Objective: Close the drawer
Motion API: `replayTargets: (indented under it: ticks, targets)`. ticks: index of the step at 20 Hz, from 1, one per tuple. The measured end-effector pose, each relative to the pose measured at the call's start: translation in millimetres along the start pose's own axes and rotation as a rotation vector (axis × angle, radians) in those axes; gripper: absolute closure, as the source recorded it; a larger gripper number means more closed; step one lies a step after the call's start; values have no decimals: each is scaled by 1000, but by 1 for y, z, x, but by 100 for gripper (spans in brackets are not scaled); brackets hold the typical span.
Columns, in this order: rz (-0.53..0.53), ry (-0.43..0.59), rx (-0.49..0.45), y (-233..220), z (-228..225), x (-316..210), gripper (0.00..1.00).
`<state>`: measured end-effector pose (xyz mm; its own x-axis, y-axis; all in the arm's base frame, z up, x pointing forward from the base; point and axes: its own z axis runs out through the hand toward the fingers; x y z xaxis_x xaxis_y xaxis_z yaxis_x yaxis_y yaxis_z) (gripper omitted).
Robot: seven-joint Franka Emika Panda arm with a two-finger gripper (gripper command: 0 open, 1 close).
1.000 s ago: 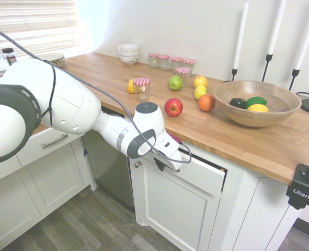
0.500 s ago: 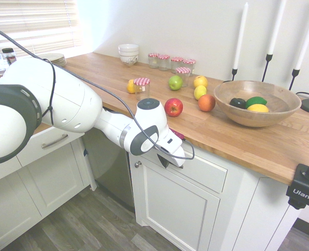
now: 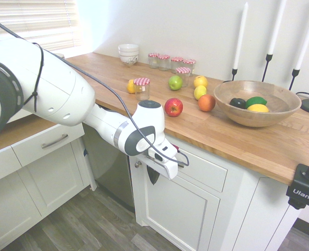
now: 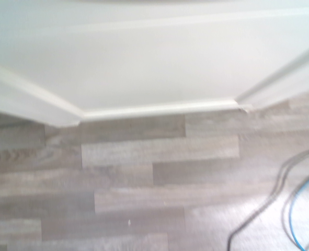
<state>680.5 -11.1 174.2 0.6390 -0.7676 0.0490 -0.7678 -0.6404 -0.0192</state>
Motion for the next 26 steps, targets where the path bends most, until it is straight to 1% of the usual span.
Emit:
replayTargets:
  ticks: [4, 5, 7, 9, 13, 15, 19, 26]
  targets:
    - [-8, 5, -3, 30, -53, -14, 100]
    - [-10, 9, 0, 39, -68, -19, 0]
    - [-15, 12, 4, 58, -93, -30, 0]
    - [-16, 7, 1, 81, -108, -44, 0]
    - [-16, -1, -8, 129, -117, -73, 0]
    - [-19, 4, -6, 143, -119, -82, 0]
    - [-25, 8, 4, 145, -126, -90, 0]
    - [-20, 20, 19, 144, -125, -92, 0]
